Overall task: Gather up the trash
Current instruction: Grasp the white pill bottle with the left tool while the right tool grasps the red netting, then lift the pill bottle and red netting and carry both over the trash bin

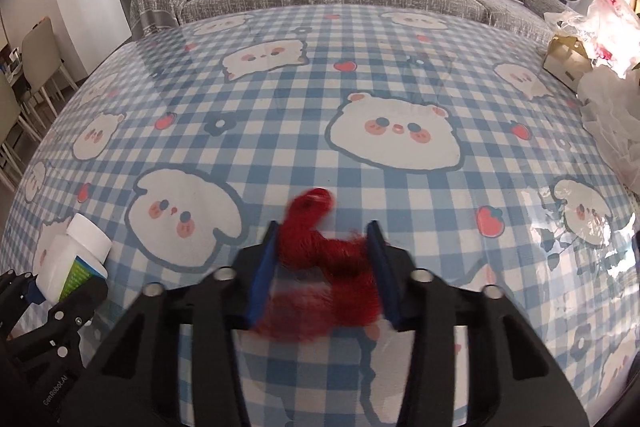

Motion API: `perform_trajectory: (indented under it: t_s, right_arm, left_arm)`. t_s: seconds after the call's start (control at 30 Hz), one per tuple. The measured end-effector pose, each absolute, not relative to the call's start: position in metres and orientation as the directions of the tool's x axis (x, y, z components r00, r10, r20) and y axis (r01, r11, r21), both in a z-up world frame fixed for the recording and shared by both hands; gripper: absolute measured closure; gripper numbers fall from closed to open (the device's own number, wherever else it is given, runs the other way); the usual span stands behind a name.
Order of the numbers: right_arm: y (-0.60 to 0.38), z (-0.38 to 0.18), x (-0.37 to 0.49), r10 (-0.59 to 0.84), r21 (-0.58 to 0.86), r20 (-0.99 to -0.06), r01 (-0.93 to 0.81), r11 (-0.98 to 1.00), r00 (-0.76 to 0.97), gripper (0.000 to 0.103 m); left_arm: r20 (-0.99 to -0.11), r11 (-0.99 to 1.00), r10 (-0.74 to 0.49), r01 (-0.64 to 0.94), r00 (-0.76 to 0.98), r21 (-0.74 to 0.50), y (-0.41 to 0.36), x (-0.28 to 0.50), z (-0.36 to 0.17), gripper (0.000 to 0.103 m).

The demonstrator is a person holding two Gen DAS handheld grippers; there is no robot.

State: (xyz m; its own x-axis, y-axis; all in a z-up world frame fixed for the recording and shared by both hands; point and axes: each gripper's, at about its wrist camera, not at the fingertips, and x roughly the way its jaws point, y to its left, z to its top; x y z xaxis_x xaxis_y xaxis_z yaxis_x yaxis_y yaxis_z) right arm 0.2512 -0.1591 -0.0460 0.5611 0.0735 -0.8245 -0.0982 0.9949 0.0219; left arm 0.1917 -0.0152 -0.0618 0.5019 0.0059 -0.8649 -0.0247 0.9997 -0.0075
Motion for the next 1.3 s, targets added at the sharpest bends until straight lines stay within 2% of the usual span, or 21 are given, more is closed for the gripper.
perform_trajectory:
  t_s: [0.2,1.3]
  right_arm:
    - [-0.162,-0.044,0.244,0.065,0.019,-0.82,-0.085,0.996,0.569,0.081]
    - [-0.161,0.014,0.131,0.04,-0.005,-0.767,-0.069,0.998,0.641,0.082]
  left_arm:
    - [-0.863,1.0,0.008,-0.024,0.505,-0.005,-0.017,0.186,-0.061,0.062]
    - [-0.837,1.0,0.014,-0.018,0.547,0.005,-0.012,0.094,-0.028,0.062]
